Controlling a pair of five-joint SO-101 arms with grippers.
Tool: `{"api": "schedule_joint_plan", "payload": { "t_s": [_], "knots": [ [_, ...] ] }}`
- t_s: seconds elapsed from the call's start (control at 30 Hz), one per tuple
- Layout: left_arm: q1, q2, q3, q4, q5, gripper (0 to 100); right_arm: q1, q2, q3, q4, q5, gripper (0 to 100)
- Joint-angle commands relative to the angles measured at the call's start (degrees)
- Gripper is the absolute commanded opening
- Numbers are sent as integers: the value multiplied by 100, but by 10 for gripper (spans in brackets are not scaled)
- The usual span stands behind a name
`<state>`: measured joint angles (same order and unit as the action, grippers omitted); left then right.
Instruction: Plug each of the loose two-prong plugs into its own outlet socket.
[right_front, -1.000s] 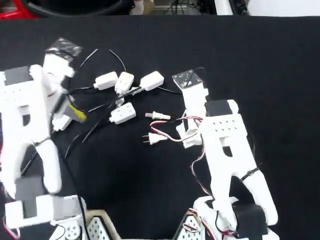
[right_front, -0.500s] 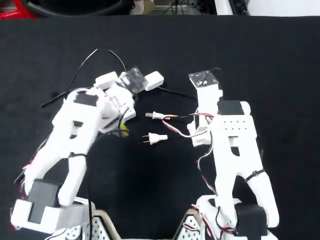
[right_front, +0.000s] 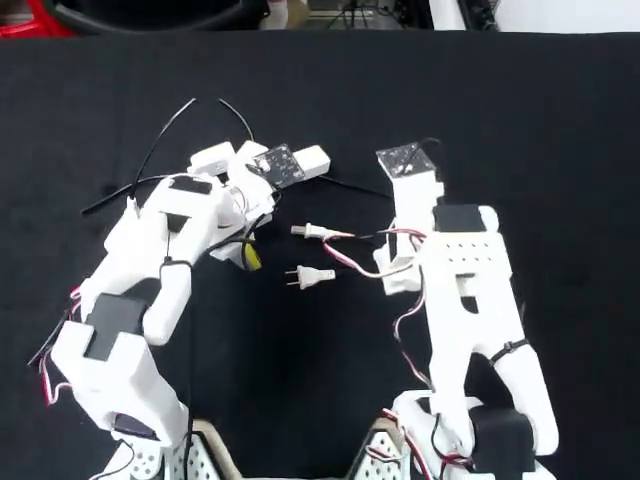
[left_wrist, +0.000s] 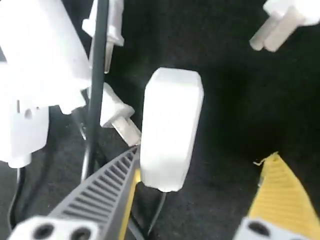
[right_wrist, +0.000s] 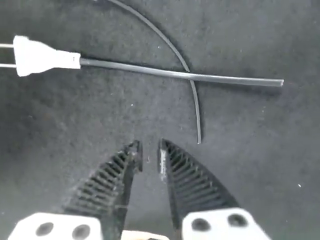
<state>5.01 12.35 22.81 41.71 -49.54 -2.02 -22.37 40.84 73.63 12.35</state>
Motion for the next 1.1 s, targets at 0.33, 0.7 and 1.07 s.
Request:
{"api": "schedule_joint_plan", "payload": {
  "t_s": [0.33,0.7,1.07],
  "knots": [
    [-110,26,-312,-343,-26,59,105,-171,92,-369,-26,57],
    [-57,-1011,-13,1459,-62,51,105,-171,101,-369,-35,57],
    [13,-4229,3820,1222,-1178,55,97,-171,101,-343,-35,57]
  ]
}}
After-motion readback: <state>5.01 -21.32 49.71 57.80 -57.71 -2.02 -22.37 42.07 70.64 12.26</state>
